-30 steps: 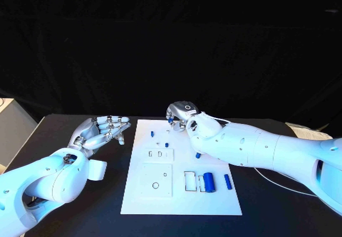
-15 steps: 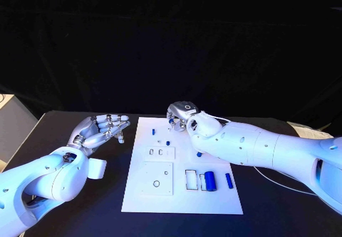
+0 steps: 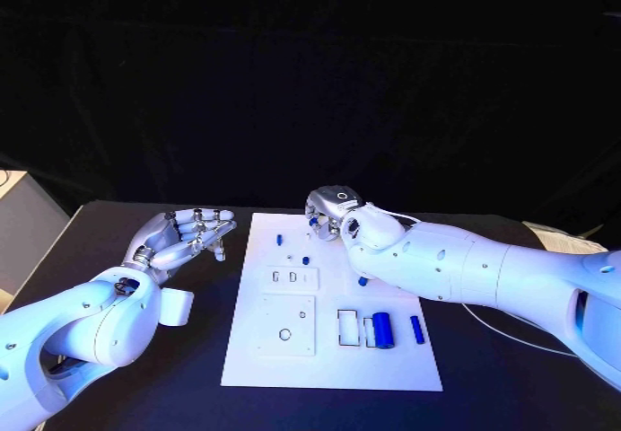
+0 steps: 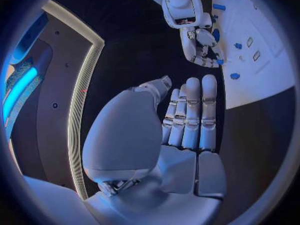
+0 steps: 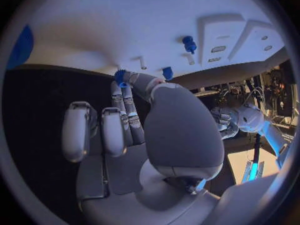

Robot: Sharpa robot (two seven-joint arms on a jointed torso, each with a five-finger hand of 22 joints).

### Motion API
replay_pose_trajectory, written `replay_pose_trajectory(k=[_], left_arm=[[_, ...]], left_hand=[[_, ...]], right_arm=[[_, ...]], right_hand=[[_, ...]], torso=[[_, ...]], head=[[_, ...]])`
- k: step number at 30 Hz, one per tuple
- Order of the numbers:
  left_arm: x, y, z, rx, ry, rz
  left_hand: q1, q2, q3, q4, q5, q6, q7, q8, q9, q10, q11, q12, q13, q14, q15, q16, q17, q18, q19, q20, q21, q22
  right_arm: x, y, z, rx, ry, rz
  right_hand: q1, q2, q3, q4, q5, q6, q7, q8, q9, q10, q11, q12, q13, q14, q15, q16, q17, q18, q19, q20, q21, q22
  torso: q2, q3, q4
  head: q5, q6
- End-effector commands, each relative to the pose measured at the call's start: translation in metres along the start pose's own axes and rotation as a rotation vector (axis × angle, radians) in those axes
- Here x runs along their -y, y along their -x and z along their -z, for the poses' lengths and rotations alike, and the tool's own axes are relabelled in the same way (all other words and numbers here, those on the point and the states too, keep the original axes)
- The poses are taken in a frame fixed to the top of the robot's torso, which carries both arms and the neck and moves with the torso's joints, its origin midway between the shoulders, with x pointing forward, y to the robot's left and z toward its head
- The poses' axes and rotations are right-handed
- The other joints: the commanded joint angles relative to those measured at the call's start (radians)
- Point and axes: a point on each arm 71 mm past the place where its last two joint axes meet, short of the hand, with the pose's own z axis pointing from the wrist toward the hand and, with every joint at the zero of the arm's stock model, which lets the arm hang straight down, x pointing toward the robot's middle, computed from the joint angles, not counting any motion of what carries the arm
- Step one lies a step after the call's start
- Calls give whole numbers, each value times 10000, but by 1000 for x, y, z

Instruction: Assemble the parts on the task board

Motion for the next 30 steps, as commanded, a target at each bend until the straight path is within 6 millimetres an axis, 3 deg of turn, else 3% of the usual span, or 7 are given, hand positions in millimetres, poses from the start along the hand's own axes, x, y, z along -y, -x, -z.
replay_pose_trajectory(k=[1, 11, 16, 30], left_arm=[[1, -1, 0, -54, -117, 32], [2, -2, 0, -74, -134, 39], [2, -1, 0, -43, -161, 30], [2, -1, 0, -23, -158, 26]], left_hand=[[-28, 63, 53, 9, -8, -67, -12, -54, 12, -74, -3, -31, -2, -17, -6, 32, 9, 148, -65, 7, 56, 12], [-28, 63, 53, 9, -8, -67, -12, -54, 12, -74, -3, -31, -2, -17, -6, 32, 9, 148, -65, 7, 56, 12], [-58, 53, 79, -9, -8, -73, -10, -54, 25, -88, 1, -25, 1, -26, 1, 62, 17, 148, -87, 15, 114, 42], [-58, 53, 79, -9, -8, -73, -10, -54, 25, -88, 1, -25, 1, -26, 1, 62, 17, 148, -87, 15, 114, 42]], right_arm=[[-1, -1, -1, -155, 36, 196], [-2, -2, -4, -142, 38, 212], [-1, -2, -5, -75, -6, 197], [-2, -6, -6, -551, 85, 250]], right_hand=[[-67, -44, 42, 19, 12, -30, -4, 9, 15, 299, -271, 52, 115, 366, -53, 42, 10, -68, 47, -14, 21, -7], [-129, -76, 56, 32, -7, -126, 14, -39, 33, 184, -245, 22, 87, 363, -34, 52, 10, -69, 41, -1, 20, 2], [-194, -128, 139, 36, -22, -263, 58, -103, 91, -164, -166, 10, -19, 305, 30, -19, -176, -30, -50, 51, -129, -190], [-366, -314, 150, 90, -112, -515, 140, -229, 155, -606, -53, 13, -204, 254, 125, -84, -355, 9, -136, 139, -284, -371]], torso=[[17, -7, 8], [31, -26, 28], [34, -31, -5], [50, -35, 2]], head=[[4, 17], [8, 20], [39, 18], [56, 10]])
